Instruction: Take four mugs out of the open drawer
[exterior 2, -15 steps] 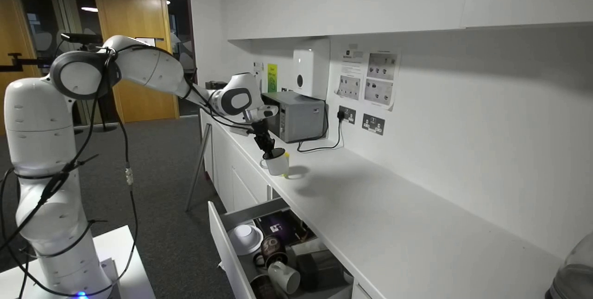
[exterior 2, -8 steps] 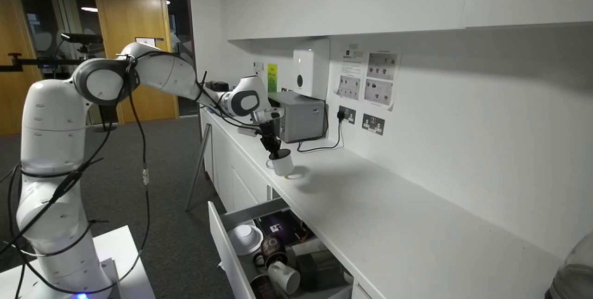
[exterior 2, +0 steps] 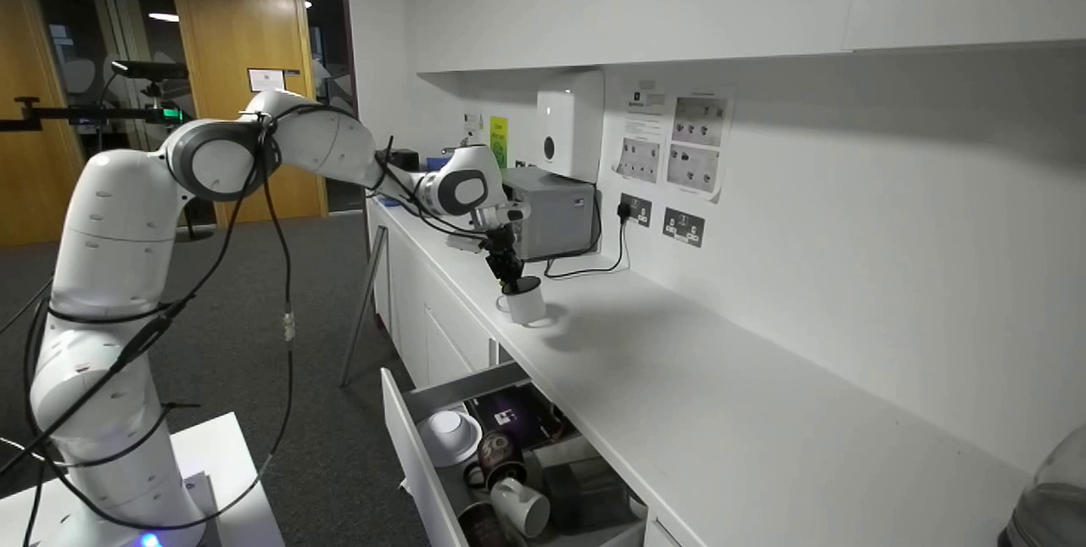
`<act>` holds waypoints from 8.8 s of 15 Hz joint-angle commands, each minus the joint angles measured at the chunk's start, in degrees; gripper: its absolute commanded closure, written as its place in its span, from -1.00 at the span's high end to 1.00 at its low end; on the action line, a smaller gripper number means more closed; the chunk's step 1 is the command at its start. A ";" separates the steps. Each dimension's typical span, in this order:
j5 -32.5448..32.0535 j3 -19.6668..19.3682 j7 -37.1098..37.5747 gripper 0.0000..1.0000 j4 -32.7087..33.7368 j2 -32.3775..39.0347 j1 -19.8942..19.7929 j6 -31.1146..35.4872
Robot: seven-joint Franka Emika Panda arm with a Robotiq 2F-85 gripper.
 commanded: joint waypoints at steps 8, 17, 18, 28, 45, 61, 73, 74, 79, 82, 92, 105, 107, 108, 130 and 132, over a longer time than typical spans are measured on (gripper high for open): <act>2.42 0.42 -4.06 -0.96 8.56 5.37 0.31 -2.19; 4.70 0.37 -6.51 -0.96 12.79 10.26 -0.37 -3.04; 4.76 0.35 -6.59 -0.96 13.13 10.70 -0.44 -3.14; 5.61 0.25 -7.72 -0.96 15.75 13.18 -1.71 -5.19; 10.14 0.48 -9.44 -0.96 18.89 16.05 -4.04 -8.88; 10.32 0.36 -8.76 0.70 22.47 17.84 -3.76 -13.53; 10.07 -0.89 -7.89 1.00 19.64 14.44 -4.56 -12.56; 9.99 -1.03 -7.71 1.00 19.26 13.99 -4.70 -12.43; 9.95 -1.96 -7.11 1.00 16.13 10.15 -5.76 -11.08; 9.93 -2.67 -6.39 1.00 14.47 7.98 -6.21 -10.91; 10.14 -3.53 0.07 1.00 -7.29 -8.28 -6.04 -4.12; 16.47 -4.34 3.80 1.00 -32.99 -20.26 -6.32 5.18; 14.77 -4.14 5.65 1.00 -33.12 -19.98 -5.99 5.33; 13.15 -4.00 7.55 1.00 -32.86 -19.56 -5.74 5.43; -18.31 -0.75 43.03 1.00 -24.50 -13.19 -0.23 -6.37; -18.79 -0.42 43.15 1.00 -21.84 -11.61 0.52 -8.25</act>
